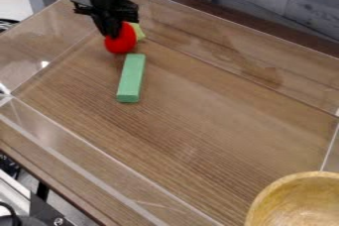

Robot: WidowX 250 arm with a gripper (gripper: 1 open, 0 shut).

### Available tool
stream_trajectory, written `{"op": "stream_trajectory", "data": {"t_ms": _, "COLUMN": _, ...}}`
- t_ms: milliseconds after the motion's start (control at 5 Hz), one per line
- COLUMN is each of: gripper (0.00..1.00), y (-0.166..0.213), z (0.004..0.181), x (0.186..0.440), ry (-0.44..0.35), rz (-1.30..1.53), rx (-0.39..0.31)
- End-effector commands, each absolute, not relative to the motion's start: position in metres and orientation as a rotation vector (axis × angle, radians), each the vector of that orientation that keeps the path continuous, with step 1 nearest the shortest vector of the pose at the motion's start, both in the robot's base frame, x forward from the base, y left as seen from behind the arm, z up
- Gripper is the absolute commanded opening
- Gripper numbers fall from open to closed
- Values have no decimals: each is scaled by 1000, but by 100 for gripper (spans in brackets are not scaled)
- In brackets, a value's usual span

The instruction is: Move the red fruit to the left

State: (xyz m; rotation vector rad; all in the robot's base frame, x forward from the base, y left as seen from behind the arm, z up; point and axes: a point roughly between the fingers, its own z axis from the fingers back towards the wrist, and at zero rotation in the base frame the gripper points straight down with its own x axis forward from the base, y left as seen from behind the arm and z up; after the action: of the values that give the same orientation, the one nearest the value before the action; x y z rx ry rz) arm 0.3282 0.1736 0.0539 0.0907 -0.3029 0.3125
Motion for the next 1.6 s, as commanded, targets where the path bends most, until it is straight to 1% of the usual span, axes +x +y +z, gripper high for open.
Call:
{"op": "stream_trajectory", "data": {"t_ms": 0, "gripper": 0, "y": 187, "z": 68, "x": 334, "ry": -342, "rz": 317, "rx": 115}}
{"op": "stream_trajectory", "data": {"t_ms": 200, "gripper": 0, "y": 194, "z": 66, "x": 336, "ry": -336, "rz": 324, "rx": 110}}
{"op": "stream_trajectory", "data": {"t_ms": 600, "gripper": 0, "y": 206, "z": 75, "x": 321, "ry": -319, "rz": 379, "rx": 105}}
{"op": "stream_trajectory", "data": {"t_ms": 1000, "gripper": 0, "y": 216, "z": 47, "x": 320, "ry": -311, "rz": 314, "rx": 84}}
{"op": "stream_trajectory", "data": {"t_ms": 1200, "gripper": 100, "y": 214, "z": 35, "x": 321, "ry": -302, "rz": 303, "rx": 80}}
{"op": "stream_trajectory", "data": {"t_ms": 1400, "gripper": 100, "y": 209, "z": 24, "x": 322, "ry": -293, "rz": 293, "rx": 76}}
